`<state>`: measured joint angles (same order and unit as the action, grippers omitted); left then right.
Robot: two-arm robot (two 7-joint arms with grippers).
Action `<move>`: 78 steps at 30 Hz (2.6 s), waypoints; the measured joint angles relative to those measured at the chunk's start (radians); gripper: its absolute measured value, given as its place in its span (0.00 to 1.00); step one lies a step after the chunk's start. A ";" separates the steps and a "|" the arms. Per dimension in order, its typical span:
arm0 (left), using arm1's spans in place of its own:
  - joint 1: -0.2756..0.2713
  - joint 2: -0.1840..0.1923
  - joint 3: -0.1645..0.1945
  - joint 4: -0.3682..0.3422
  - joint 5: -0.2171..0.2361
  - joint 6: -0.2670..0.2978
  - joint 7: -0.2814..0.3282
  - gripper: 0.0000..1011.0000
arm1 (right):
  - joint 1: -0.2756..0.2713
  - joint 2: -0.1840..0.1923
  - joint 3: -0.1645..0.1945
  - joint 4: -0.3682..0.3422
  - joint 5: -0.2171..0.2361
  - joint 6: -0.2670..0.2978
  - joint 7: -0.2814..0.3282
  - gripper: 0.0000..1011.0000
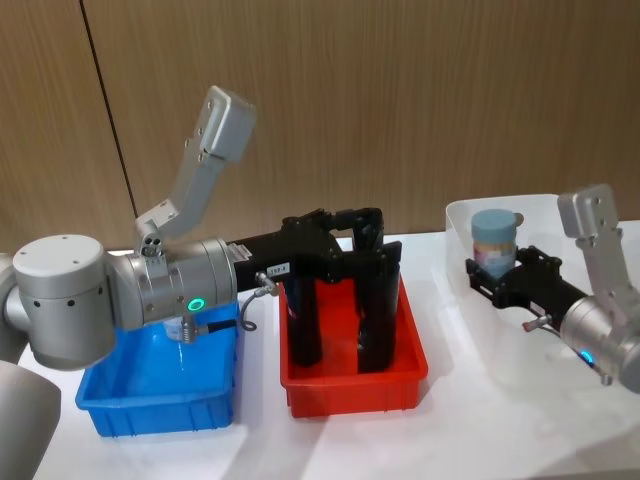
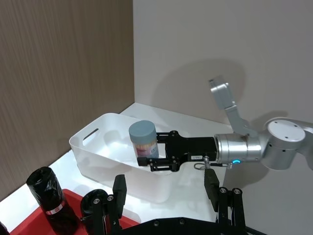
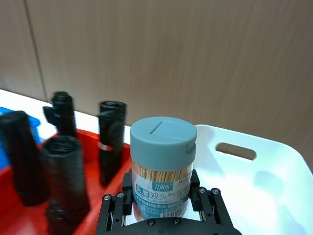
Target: Pick the cotton swabs from the blue box and place them into the white box.
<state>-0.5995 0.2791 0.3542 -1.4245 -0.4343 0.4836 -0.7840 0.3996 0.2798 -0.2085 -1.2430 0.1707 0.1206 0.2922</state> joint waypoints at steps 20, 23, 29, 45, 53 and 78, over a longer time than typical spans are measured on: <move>0.000 0.000 0.000 0.000 0.000 0.000 0.000 0.99 | 0.186 -0.017 0.033 0.331 -0.049 -0.015 0.022 0.83; 0.000 0.000 0.000 0.000 0.000 0.000 0.000 0.99 | 0.200 -0.017 0.038 0.358 -0.050 -0.021 0.024 0.91; 0.000 0.000 0.000 0.000 0.000 0.000 0.000 0.99 | 0.215 -0.015 0.046 0.384 -0.050 -0.027 0.028 0.99; 0.000 0.000 0.000 0.000 0.000 0.000 0.000 0.99 | 0.232 -0.013 0.056 0.415 -0.050 -0.035 0.032 0.99; 0.020 0.005 0.005 -0.011 0.012 -0.025 0.041 0.99 | 0.207 -0.011 0.054 0.378 -0.043 -0.037 0.023 0.99; 0.167 0.048 0.047 -0.093 0.108 -0.216 0.356 0.99 | -0.016 0.014 0.028 0.055 0.015 -0.054 -0.067 0.99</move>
<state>-0.4322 0.3272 0.4013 -1.5172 -0.3267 0.2674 -0.4284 0.3837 0.2942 -0.1806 -1.1882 0.1852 0.0665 0.2255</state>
